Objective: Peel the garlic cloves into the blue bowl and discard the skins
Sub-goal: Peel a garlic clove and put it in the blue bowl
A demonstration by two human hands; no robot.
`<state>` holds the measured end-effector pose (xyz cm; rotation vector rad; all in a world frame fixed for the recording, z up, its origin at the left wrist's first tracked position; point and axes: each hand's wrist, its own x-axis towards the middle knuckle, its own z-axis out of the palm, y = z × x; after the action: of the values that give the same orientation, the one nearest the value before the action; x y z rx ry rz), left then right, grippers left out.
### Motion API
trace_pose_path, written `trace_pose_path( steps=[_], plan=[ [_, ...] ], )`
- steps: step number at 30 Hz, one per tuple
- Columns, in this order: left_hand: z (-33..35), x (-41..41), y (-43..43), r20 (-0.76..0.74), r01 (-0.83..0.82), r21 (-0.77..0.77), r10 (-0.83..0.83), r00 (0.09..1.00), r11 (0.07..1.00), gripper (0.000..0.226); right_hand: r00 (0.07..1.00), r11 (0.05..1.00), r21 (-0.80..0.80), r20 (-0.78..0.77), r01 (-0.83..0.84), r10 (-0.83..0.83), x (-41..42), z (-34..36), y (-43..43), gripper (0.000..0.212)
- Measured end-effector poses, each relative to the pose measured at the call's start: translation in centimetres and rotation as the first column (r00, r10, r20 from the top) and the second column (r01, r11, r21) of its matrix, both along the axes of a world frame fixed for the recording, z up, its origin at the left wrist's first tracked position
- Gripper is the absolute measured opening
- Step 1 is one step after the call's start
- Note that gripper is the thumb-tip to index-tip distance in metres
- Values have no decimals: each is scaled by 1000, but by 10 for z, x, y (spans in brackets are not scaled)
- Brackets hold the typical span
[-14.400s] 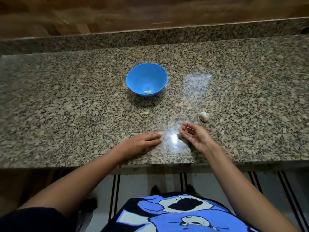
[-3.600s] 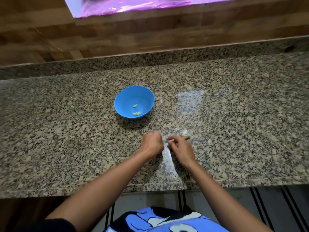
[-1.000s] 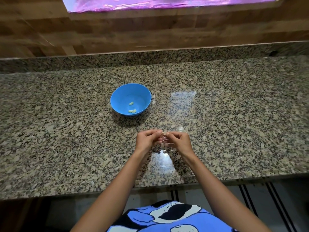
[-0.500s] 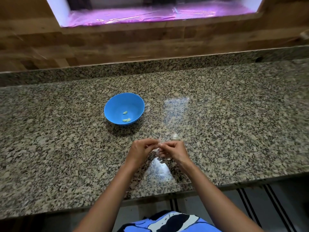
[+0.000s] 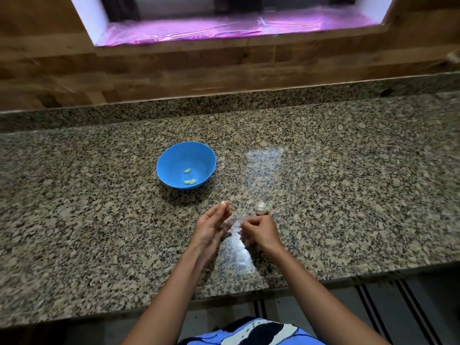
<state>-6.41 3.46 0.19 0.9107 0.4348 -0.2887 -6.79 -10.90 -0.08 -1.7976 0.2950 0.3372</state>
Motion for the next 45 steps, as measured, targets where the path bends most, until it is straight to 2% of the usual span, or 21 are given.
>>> trace_pose_path(
  steps=[2,4,6,8,10,12,14,19,22,26,31,37,42,45],
  plan=[
    [-4,-1,3,32,63,131,-68,997,989,19,998,989,-149,53,-15,23,1,-7,0,33],
    [-8,-1,3,44,78,290,-94,995,954,21,996,978,-208,74,-34,50,2,-9,1,33],
    [-12,-1,4,75,50,466,-96,993,883,23,990,956,-284,94,-71,101,2,-8,1,18],
    [-14,-1,3,154,23,639,-157,975,769,19,985,940,-331,117,-83,128,3,-7,2,16],
    [-15,-3,2,194,8,826,-299,934,563,21,989,976,-210,129,-49,78,4,-4,4,19],
    [-16,-6,3,181,-22,939,-440,879,342,24,998,999,37,65,-10,8,4,1,7,14],
    [-17,-8,4,203,-76,962,-504,839,261,25,1000,985,169,-18,26,-24,5,5,7,10],
    [-17,-14,1,284,-253,958,-593,754,137,28,991,972,232,-133,26,5,8,11,-3,13],
    [-17,-14,1,302,-304,947,-611,732,104,27,984,954,300,-170,7,46,6,17,-4,16],
    [-12,-9,3,298,-306,947,-620,726,96,27,994,959,283,-111,19,13,6,14,-3,12],
    [-8,-1,6,265,-149,961,-617,741,234,30,994,968,252,-106,2,26,8,11,-2,14],
    [-2,2,12,260,-45,920,-522,812,388,24,971,937,314,-127,-156,204,12,11,-13,17],
    [-3,4,15,219,31,910,-541,812,414,21,961,942,254,-113,-219,254,15,11,-14,14],
    [-4,7,16,197,84,884,-530,825,460,21,958,942,234,-99,-241,270,16,11,-13,15]
  ],
)
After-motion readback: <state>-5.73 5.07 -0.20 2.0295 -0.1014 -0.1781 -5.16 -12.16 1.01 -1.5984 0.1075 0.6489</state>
